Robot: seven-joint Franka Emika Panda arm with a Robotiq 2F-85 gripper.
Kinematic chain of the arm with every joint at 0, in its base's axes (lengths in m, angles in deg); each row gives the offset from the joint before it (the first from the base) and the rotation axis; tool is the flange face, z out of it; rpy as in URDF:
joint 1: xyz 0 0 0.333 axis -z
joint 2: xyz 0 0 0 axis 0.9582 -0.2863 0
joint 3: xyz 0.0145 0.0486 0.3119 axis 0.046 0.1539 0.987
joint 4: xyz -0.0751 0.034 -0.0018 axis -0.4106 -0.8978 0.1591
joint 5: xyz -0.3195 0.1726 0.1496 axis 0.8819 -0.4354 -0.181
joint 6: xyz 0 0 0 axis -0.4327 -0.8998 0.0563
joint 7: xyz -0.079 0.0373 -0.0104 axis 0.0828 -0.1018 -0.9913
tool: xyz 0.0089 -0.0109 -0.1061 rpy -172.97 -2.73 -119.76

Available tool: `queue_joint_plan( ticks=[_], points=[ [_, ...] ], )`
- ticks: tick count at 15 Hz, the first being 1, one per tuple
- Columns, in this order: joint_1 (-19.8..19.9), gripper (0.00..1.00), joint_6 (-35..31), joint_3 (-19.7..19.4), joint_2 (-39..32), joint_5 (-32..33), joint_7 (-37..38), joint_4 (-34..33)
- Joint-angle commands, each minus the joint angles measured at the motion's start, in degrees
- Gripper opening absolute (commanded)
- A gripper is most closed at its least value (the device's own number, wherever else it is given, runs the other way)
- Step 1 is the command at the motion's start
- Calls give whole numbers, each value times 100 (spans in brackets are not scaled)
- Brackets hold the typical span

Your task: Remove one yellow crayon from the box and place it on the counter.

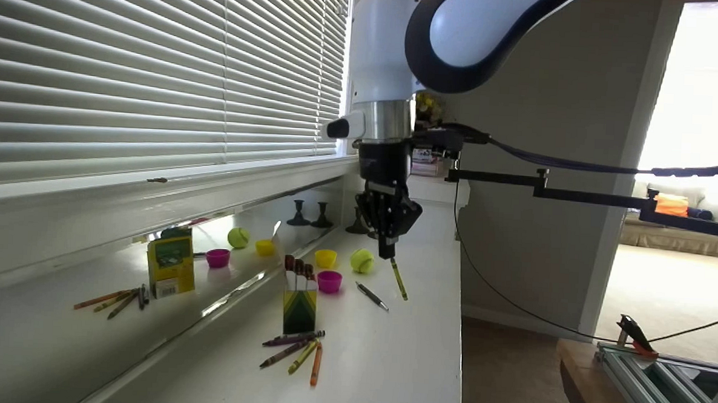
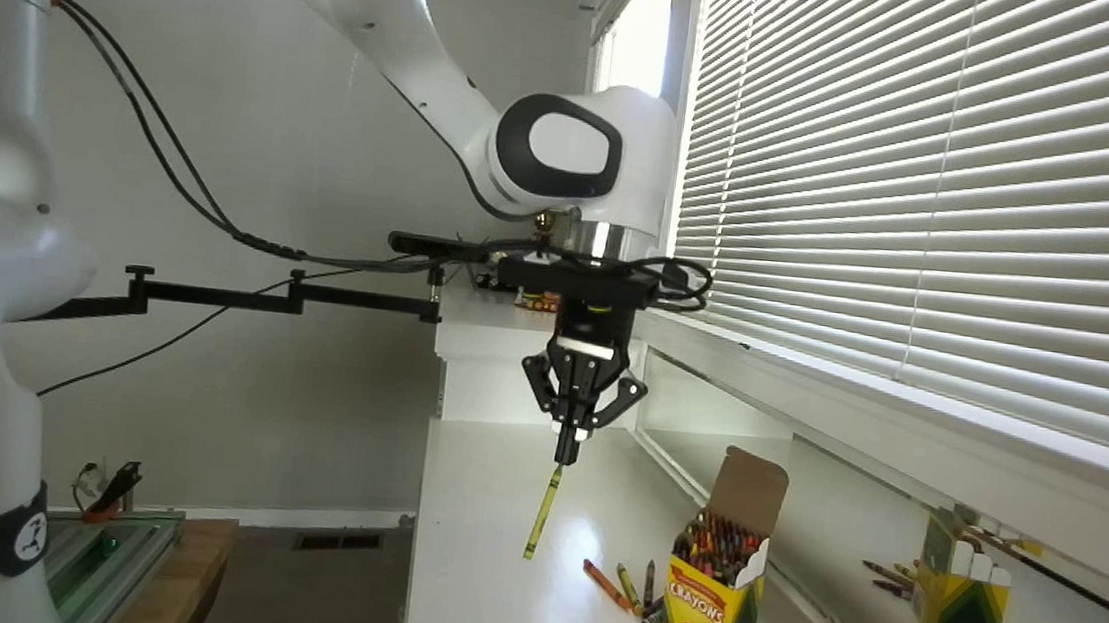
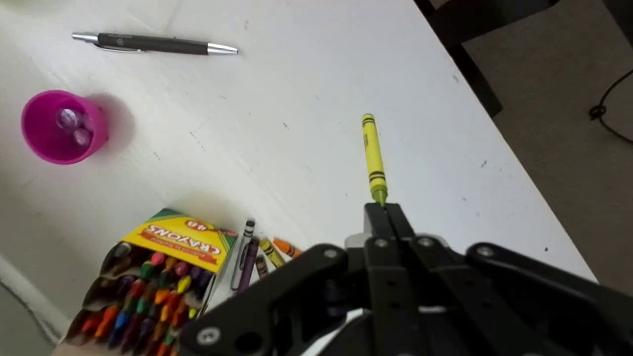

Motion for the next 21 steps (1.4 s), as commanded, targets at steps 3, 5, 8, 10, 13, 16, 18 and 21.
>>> queue_joint_plan(
  ticks=[3,5,8,10,13,16,18,21],
  points=[
    [-20,1,84,87,-1135,1093,748,-439],
    [-49,1,64,85,-1497,1402,1042,-600],
    [-84,1,-13,101,-1941,1653,1382,-842],
    [-83,1,-174,140,-2165,1701,1503,-958],
    [-50,1,-683,225,-2414,1634,1559,-1013],
    [64,1,-1483,334,-2561,1458,1387,-910],
    [179,1,-2053,427,-2590,1338,1221,-802],
    [356,30,-2795,583,-2488,1210,1032,-564]
  ],
)
